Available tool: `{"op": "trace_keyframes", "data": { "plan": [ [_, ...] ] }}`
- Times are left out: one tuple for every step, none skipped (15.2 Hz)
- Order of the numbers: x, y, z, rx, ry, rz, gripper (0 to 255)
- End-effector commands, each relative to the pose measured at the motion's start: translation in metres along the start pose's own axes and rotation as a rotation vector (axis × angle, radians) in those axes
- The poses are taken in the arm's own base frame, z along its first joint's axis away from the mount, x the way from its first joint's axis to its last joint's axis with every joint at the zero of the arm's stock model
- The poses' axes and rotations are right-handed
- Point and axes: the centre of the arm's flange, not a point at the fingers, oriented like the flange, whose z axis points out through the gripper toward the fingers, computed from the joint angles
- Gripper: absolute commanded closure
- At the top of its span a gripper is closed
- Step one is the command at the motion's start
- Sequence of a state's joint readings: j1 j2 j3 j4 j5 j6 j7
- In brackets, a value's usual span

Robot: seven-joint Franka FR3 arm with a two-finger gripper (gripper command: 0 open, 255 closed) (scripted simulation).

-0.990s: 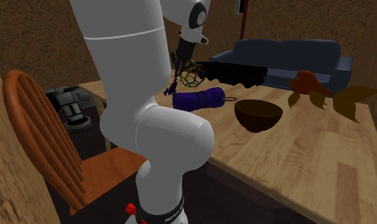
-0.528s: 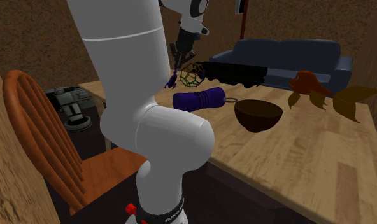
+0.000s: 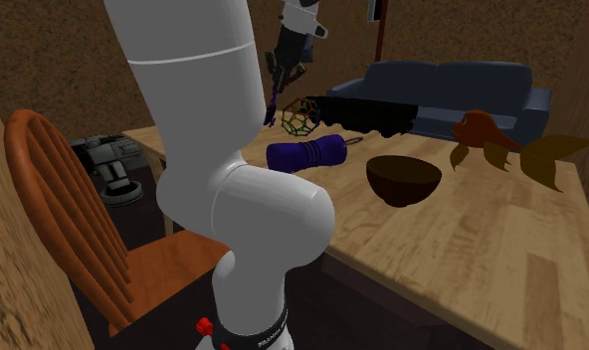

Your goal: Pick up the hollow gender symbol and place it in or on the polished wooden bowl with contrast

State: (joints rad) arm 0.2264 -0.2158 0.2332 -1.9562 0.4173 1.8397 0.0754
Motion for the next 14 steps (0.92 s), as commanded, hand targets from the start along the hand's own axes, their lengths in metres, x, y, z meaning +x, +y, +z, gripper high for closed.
{"op": "trace_keyframes", "data": {
  "plan": [
    [-0.001, -0.003, -0.009, 0.0, 0.0, 0.0, 255],
    [0.0, -0.005, -0.014, 0.0, 0.0, 0.0, 255],
    [0.0, -0.007, -0.019, 0.0, 0.0, 0.0, 255],
    [0.0, -0.009, -0.024, 0.0, 0.0, 0.0, 255],
    [0.0, -0.01, -0.026, 0.0, 0.0, 0.0, 255],
    [-0.002, 0.001, -0.033, 0.0, 0.0, 0.0, 255],
    [-0.005, 0.012, -0.04, 0.0, 0.0, 0.0, 255],
    [-0.007, 0.023, -0.047, 0.0, 0.0, 0.0, 255],
    [-0.01, 0.034, -0.054, 0.0, 0.0, 0.0, 255],
    [-0.013, 0.045, -0.06, 0.0, 0.0, 0.0, 255],
    [-0.015, 0.056, -0.067, 0.0, 0.0, 0.0, 255],
    [-0.018, 0.067, -0.074, 0.0, 0.0, 0.0, 255],
    [-0.02, 0.078, -0.081, 0.0, 0.0, 0.0, 255],
    [-0.023, 0.089, -0.088, 0.0, 0.0, 0.0, 255]
  ]
}}
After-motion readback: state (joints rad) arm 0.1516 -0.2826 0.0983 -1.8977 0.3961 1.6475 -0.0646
